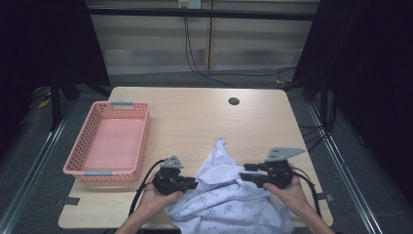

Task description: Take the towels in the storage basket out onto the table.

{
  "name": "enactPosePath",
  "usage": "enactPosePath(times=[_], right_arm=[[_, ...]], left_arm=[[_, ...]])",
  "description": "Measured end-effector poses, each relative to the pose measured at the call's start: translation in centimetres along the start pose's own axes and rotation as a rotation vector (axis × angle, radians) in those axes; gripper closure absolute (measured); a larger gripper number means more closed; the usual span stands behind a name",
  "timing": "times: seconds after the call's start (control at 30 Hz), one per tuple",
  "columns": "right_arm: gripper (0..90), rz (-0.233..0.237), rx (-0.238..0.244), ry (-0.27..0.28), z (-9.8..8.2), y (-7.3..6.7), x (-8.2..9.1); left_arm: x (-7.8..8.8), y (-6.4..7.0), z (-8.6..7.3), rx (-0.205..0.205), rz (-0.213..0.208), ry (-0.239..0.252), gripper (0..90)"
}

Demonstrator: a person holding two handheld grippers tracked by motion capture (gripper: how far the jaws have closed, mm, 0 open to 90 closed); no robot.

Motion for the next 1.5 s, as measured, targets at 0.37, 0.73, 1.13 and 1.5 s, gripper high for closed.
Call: enactPosePath(times=[0.37, 0.73, 1.13, 1.5], right_arm=[[44.9, 0.092, 0.137, -0.131, 0.1, -4.9, -8.7], [90.0, -0.025, 0.051, 0.056, 3.0, -1.6, -3.9], [58.4, 0.101, 0.045, -0.078, 0.5, -2.7, -6.3], [44.9, 0.109, 0.140, -0.204, -1.4, -4.7, -10.9]], left_arm=[[-0.8, 0.4, -1.0, 0.003, -0.009, -0.025, 74.8], [-0.5, 1.8, -1.5, -0.050, -0.018, -0.043, 71.9], [-0.4, 1.2, -0.9, -0.018, -0.002, -0.021, 74.9], [1.5, 1.2, -2.3, -0.003, -0.021, -0.044, 79.5]])
Point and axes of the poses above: each handheld gripper's, and its own axes: x roughly backward along the jaws, z roughly out of its top, y roughly to its right, the point moved 8 cm from there along -x, roughly forward along the jaws, and after that the axes turned 7 degrees about -x, right-handed, at the moved point
